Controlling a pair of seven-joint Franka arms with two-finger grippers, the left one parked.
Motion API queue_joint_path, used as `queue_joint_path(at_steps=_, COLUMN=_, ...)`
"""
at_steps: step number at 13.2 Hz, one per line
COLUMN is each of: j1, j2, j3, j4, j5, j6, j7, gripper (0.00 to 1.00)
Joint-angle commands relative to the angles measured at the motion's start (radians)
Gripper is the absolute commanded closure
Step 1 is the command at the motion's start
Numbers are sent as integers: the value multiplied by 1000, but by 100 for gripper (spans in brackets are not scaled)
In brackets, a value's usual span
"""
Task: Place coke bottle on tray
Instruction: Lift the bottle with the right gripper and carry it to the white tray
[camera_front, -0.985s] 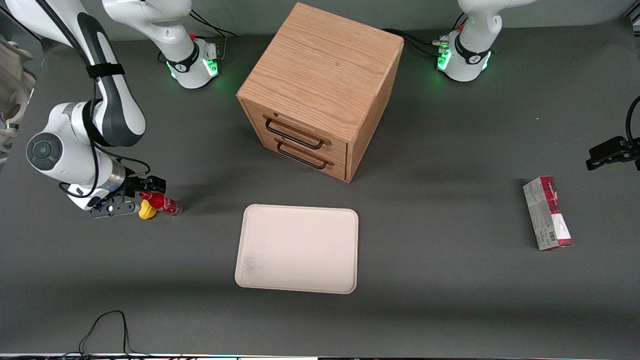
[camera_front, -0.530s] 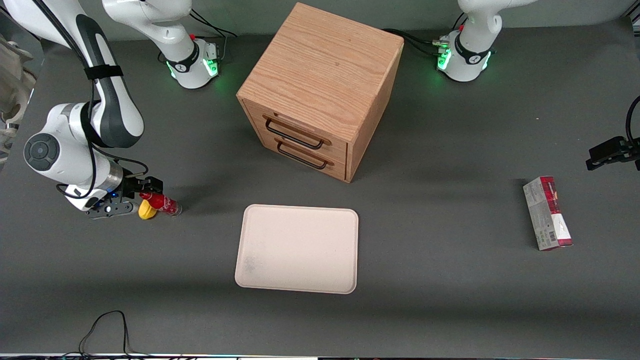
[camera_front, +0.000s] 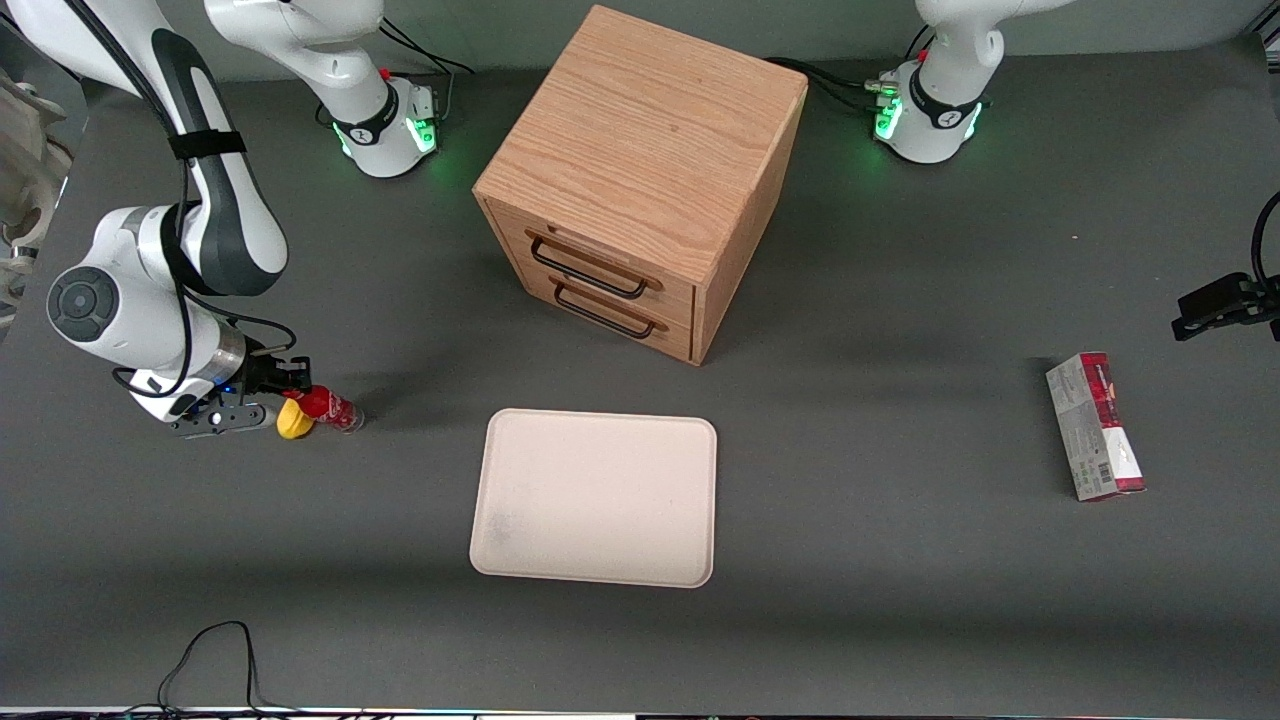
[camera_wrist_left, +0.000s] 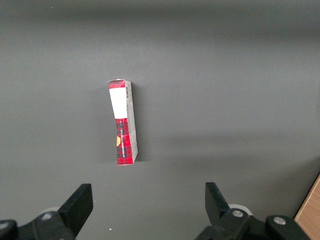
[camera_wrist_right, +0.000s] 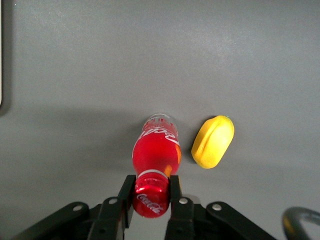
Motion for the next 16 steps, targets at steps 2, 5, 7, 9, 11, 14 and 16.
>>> queue_joint_path(at_steps=2, j1=7, j2=-19, j3=-3, j4=6, j5=15, j6=-31, j7=-21, gripper=100)
queue_joint_path(at_steps=5, j1=7, j2=-35, j3=-3, j4=159, j5=14, j6=-270, j7=-7, gripper=100)
queue_joint_path(at_steps=7, j1=10, j2=-30, j3=0, j4=316, j5=15, j6=-456, j7=19, gripper=100)
queue_joint_path(at_steps=9, j1=11, j2=-3, j3=1, j4=499, j5=15, j6=-618, j7=48, gripper=100)
queue_joint_path(at_steps=11, j1=13, j2=48, j3=4, j4=684, j5=17, j6=-767, j7=74, gripper=100)
queue_joint_path(at_steps=14, j1=21, j2=170, j3=9, j4=944, j5=26, j6=-945, j7=120, gripper=100)
queue_joint_path(at_steps=16, j1=22, j2=226, j3=41, j4=1018, j5=43, j6=-955, j7=199, gripper=100)
